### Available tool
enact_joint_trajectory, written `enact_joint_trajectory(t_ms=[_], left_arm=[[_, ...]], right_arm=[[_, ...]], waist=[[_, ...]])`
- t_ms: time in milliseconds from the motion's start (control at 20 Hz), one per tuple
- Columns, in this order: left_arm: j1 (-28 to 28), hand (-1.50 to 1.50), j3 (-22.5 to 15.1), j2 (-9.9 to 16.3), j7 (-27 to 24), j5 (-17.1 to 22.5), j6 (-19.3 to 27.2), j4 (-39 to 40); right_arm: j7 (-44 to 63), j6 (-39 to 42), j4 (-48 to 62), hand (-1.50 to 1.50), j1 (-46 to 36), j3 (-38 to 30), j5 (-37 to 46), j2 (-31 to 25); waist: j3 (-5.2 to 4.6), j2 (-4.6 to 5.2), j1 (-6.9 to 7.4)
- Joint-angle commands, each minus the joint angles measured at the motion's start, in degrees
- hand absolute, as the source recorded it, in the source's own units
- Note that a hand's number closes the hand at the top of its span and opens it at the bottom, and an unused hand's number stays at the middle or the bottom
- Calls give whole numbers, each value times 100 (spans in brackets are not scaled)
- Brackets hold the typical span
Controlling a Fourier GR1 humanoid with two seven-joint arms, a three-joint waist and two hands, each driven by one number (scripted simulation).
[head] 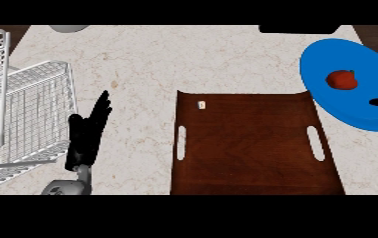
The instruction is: Pick the bell pepper from the tray and place it in the plate
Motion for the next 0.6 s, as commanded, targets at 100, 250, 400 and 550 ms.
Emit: enact_joint_trajectory(t_ms=[100, 250, 400, 550], left_arm=[[200, 0, 44, -38, -399, -127, 73, 248], [-176, 0, 119, -39, -10, -41, 32, 195], [38, 0, 62, -60, -223, -48, -43, 294], [-222, 0, 161, -25, -41, -51, -7, 282]], right_arm=[[-43, -572, 50, -150, 76, 152, 120, 190], [29, -437, 103, -150, 140, 174, 99, 23], [148, -539, 151, -150, 94, 127, 70, -150], [26, -675, 127, -150, 294, 207, 114, -114]], waist=[[4, 20, 40], [3, 8, -3], [8, 32, 48], [5, 14, -2]])
